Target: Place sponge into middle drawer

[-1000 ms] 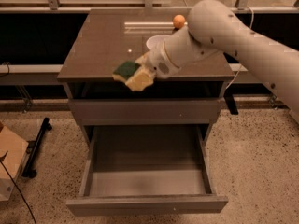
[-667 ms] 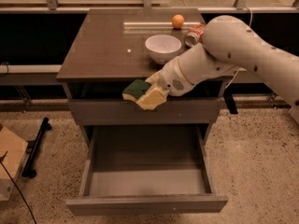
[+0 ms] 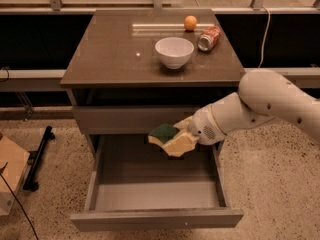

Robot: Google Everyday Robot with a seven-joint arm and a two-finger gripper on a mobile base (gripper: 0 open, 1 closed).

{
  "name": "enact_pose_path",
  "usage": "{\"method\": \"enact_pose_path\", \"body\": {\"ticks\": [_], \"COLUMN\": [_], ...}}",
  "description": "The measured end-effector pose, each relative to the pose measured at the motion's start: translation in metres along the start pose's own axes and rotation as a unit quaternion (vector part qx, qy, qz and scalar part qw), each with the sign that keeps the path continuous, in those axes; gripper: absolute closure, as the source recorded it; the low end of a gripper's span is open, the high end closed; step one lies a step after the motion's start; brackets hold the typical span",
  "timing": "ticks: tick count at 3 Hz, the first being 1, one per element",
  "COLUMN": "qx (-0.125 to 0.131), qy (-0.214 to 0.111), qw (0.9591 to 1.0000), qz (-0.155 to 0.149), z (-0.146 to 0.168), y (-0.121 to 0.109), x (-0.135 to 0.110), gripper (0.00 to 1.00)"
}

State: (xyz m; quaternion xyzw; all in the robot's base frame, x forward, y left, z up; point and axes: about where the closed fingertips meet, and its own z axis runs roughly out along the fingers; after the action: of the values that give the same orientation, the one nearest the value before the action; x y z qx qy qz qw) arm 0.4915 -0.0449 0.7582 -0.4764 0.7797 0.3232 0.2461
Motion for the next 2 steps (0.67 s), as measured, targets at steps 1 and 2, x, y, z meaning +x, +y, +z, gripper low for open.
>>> {"method": "enact_pose_path", "body": {"ticks": [1,2], "qx": [0.005,0.011], "qy": [-0.029,-0.088], "qw": [0.9987,0.9931], "qz": [0.042,0.078], "z": [0.035,0.092], "y": [-0.017,-0.056], "x": [0.029,0.059], "gripper": [1.0,1.0]}}
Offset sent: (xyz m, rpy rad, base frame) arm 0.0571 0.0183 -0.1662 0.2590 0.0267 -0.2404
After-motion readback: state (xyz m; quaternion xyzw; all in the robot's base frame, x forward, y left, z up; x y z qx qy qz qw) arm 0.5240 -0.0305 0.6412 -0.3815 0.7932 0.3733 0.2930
